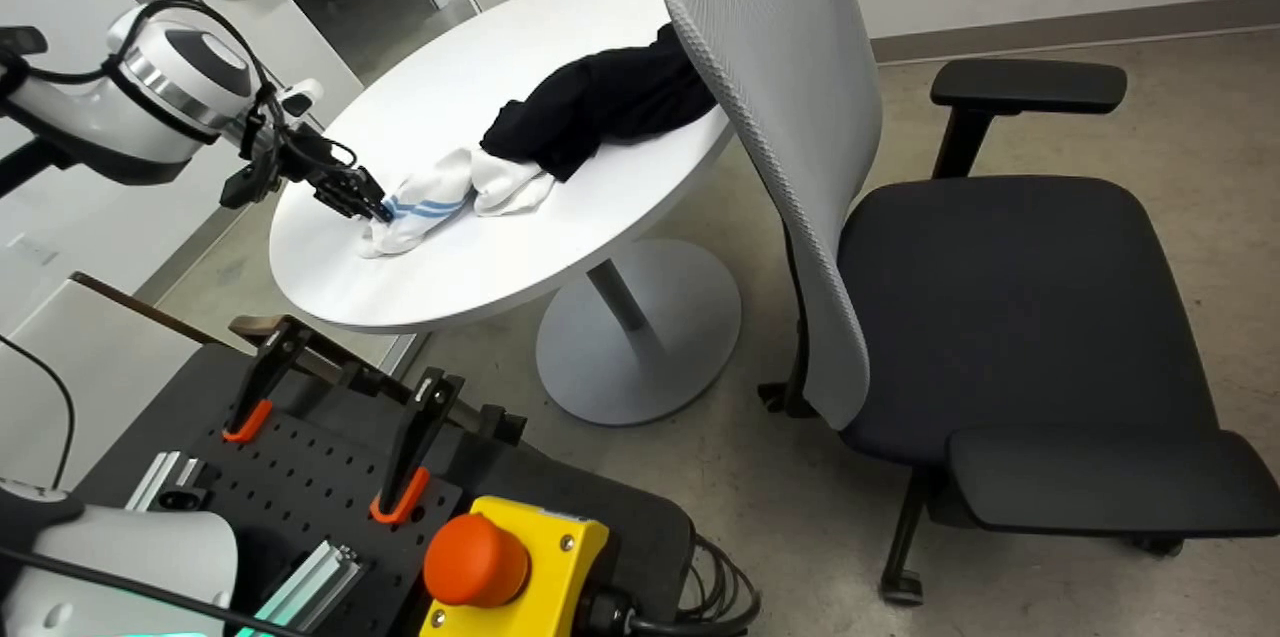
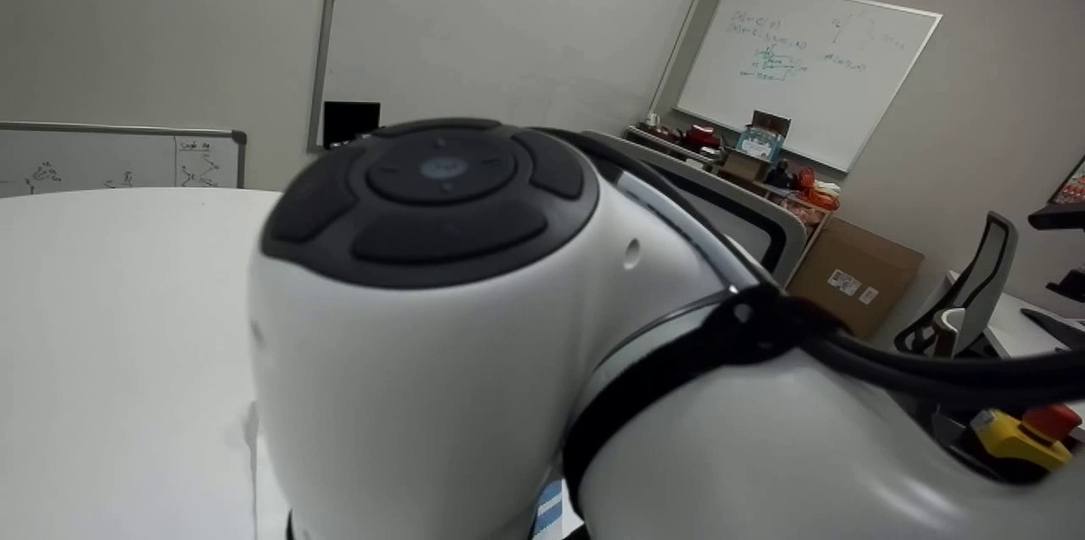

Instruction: Hang the white towel and the black shirt on the chair, afterwards take the towel off and put it back on the table

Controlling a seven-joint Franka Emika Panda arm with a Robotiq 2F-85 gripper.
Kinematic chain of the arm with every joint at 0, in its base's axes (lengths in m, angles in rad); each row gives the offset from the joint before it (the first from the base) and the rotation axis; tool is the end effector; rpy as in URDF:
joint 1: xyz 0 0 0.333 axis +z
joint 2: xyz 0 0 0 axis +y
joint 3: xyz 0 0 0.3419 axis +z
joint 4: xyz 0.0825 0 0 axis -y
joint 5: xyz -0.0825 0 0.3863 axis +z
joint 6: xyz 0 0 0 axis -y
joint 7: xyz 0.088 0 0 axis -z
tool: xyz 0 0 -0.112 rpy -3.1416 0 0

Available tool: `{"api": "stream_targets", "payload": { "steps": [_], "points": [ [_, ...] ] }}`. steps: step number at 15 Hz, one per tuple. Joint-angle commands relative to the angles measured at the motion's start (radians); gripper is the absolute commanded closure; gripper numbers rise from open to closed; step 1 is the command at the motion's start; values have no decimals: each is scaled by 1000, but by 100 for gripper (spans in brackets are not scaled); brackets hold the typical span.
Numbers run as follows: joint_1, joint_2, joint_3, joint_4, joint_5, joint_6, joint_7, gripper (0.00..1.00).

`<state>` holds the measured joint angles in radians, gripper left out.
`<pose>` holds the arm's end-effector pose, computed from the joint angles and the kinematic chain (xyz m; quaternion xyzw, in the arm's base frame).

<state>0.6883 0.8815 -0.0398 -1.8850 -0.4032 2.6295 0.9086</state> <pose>0.4772 0.3719 0.0341 0.9907 0.0589 0.0222 0.1206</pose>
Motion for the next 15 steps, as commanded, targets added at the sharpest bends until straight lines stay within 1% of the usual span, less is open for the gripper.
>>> {"api": "stream_targets", "payload": {
  "steps": [1, 4, 10, 13, 15],
  "points": [
    [5, -102, -19, -88, 47, 19, -18, 97],
    [8, -215, -36, -179, 50, 31, -7, 97],
    [0, -526, -79, -398, -9, 24, 51, 97],
    [-21, -682, -101, -470, -99, 3, 128, 97],
    [-63, -786, -89, -501, -184, -18, 191, 97]
  ]
}}
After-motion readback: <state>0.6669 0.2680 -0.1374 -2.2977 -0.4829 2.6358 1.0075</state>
